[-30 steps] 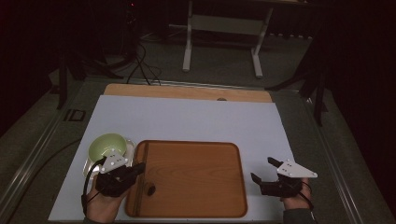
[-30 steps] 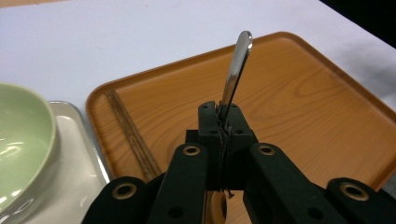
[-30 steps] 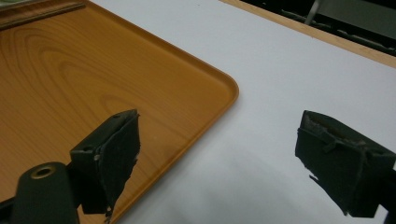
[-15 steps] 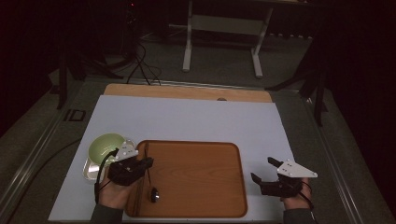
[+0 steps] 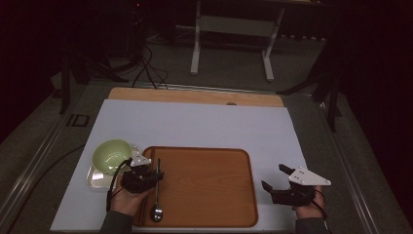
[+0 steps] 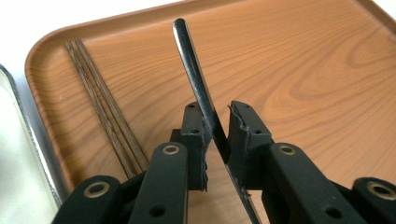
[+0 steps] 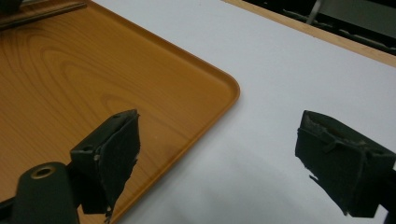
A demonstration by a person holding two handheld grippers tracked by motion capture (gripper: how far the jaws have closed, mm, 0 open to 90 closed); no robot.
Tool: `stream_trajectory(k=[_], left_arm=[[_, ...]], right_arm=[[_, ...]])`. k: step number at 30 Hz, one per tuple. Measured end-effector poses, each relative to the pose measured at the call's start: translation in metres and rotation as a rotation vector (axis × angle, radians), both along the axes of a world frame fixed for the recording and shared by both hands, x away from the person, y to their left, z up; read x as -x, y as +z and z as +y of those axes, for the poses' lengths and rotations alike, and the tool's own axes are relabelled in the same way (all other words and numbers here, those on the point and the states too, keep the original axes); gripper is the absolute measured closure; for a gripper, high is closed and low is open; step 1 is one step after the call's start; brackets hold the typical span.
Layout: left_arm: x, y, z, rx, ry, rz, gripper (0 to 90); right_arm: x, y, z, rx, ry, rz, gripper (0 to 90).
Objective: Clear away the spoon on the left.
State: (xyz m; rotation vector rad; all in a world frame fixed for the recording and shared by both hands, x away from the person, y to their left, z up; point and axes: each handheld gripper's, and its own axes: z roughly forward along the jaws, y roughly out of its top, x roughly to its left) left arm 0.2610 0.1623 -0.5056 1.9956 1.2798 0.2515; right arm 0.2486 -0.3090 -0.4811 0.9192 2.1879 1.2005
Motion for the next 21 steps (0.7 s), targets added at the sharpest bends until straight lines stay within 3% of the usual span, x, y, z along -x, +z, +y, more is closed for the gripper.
stream_trajectory(k=[9, 14, 21], left_arm=[[-0.01, -0.01, -0.002, -0.046, 0.029, 0.033, 69.5], [-0.014, -0.013, -0.003, -0.072, 0.038, 0.035, 60.0], [-0.019, -0.014, -0.006, -0.096, 0.022, 0.018, 55.4]], right_arm=[[0.0, 0.0, 0.0, -0.001, 0.001, 0.001, 13.3], [0.0, 0.0, 0.0, -0.002, -0.001, 0.003, 13.3], [0.0, 0.0, 0.0, -0.002, -0.001, 0.004, 13.3]])
